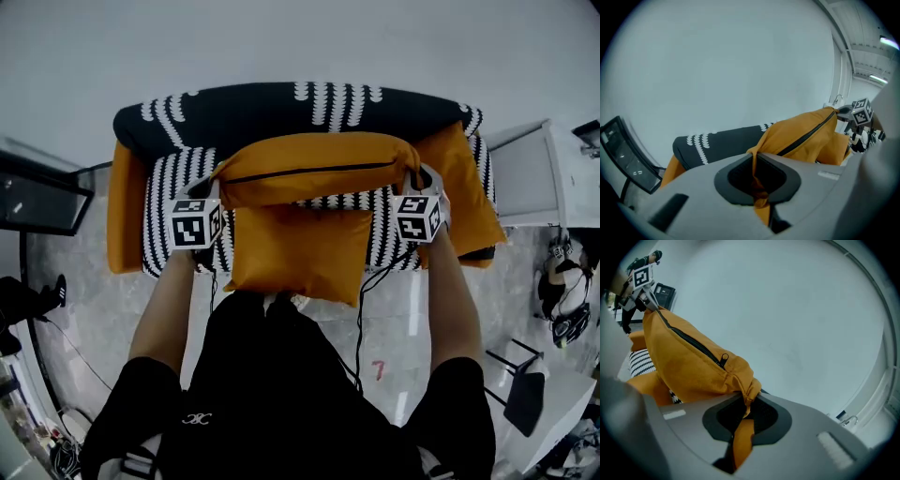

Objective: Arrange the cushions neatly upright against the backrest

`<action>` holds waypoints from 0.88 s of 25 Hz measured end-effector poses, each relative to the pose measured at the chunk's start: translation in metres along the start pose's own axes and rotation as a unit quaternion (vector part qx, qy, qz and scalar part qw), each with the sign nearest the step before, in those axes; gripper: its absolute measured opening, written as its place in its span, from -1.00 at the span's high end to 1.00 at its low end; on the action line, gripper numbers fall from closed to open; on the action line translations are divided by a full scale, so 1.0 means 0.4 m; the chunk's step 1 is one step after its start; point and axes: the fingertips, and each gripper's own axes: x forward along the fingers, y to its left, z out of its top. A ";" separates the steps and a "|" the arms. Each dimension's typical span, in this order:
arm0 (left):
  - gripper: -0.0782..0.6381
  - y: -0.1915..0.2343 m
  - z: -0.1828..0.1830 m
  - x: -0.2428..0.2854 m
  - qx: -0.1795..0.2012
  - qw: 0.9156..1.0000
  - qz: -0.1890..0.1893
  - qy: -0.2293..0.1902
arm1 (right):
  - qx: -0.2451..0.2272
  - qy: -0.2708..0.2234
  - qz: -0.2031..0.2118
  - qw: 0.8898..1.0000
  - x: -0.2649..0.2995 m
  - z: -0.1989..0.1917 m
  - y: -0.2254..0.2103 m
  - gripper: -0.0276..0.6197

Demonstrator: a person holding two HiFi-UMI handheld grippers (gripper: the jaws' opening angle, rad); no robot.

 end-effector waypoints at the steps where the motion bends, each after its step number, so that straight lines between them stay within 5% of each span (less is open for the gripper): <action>1: 0.74 0.027 0.014 -0.019 -0.005 1.000 0.009 -0.006 | -0.001 -0.011 0.001 1.000 -0.003 0.041 0.005 0.81; 10: 0.74 0.389 0.013 -0.147 -0.030 0.997 0.068 -0.015 | -0.009 -0.057 0.047 0.997 -0.018 0.346 0.252 0.81; 22: 0.74 0.945 -0.035 -0.146 -0.031 0.998 0.056 0.003 | 0.008 -0.021 0.087 0.996 0.055 0.643 0.698 0.81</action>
